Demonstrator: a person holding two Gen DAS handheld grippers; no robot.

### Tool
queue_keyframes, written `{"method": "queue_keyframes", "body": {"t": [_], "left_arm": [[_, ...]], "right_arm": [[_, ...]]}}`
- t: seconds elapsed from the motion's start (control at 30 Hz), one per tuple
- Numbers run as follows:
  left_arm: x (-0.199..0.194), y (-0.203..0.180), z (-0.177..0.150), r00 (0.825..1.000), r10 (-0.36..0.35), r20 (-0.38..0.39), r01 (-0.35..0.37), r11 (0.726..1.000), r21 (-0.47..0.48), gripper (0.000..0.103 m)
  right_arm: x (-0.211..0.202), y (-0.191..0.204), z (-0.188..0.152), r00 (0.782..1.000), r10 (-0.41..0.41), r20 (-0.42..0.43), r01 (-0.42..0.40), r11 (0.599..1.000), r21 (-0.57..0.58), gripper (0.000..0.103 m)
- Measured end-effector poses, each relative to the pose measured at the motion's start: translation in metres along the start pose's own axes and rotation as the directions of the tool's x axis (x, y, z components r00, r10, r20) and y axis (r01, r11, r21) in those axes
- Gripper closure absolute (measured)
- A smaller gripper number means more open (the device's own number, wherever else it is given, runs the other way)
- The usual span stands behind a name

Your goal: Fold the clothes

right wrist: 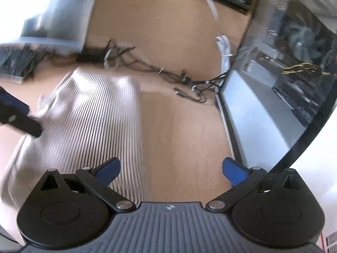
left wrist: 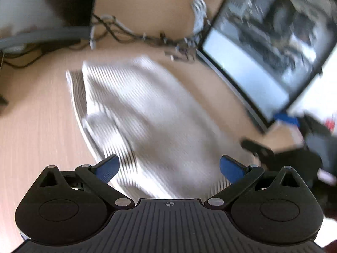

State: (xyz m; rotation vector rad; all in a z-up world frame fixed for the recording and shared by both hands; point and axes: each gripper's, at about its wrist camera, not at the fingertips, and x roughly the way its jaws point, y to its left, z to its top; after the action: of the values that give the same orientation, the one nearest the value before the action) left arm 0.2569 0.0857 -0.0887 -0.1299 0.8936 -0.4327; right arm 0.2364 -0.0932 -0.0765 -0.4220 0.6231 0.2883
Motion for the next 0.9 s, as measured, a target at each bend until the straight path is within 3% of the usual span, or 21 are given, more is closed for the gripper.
{"method": "queue_keyframes", "body": {"t": [0.07,0.13,0.17,0.23,0.3,0.4,0.5,0.6,0.67,0.9], "left_arm": [[0.001,-0.013,-0.015,0.998,0.062,-0.008,-0.062,0.995,0.073,0.000],[0.004,-0.019,-0.026,0.982,0.187,-0.003,-0.185,0.972,0.148,0.000],[0.001,-0.018,-0.029,0.977,0.212,0.001,-0.210,0.965,0.156,0.000],[-0.005,-0.017,-0.032,0.970,0.244,0.003,-0.242,0.959,0.147,0.000],[-0.015,-0.017,-0.032,0.965,0.263,0.015,-0.263,0.955,0.138,0.000],[-0.023,-0.014,-0.031,0.960,0.278,0.027,-0.279,0.956,0.094,0.000],[-0.025,-0.012,-0.029,0.964,0.266,0.030,-0.266,0.964,0.000,0.000],[-0.026,-0.017,-0.023,0.966,0.254,0.050,-0.253,0.967,-0.032,0.000],[-0.022,-0.024,-0.022,0.966,0.256,0.046,-0.256,0.967,0.002,0.000],[0.001,-0.029,-0.038,0.957,0.288,-0.019,-0.285,0.953,0.105,0.000]], "right_arm": [[-0.001,0.011,-0.014,0.999,0.040,0.017,-0.038,0.997,-0.069,0.000],[-0.009,0.019,-0.029,0.996,0.032,0.080,-0.023,0.993,-0.119,0.000],[-0.012,0.021,-0.029,0.995,0.055,0.081,-0.043,0.989,-0.140,0.000],[-0.018,0.020,-0.024,0.992,0.118,0.055,-0.107,0.980,-0.169,0.000],[-0.028,0.009,-0.015,0.973,0.230,0.029,-0.222,0.960,-0.170,0.000],[-0.032,-0.008,-0.001,0.954,0.288,0.081,-0.275,0.951,-0.140,0.000],[-0.011,-0.014,0.011,0.962,0.257,0.097,-0.252,0.966,-0.060,0.000],[0.008,-0.012,0.009,0.981,0.163,0.101,-0.158,0.986,-0.056,0.007],[0.007,-0.014,0.002,0.985,0.126,0.118,-0.119,0.991,-0.063,0.009],[-0.008,-0.021,-0.044,0.989,0.134,0.055,-0.128,0.987,-0.098,0.009]]}}
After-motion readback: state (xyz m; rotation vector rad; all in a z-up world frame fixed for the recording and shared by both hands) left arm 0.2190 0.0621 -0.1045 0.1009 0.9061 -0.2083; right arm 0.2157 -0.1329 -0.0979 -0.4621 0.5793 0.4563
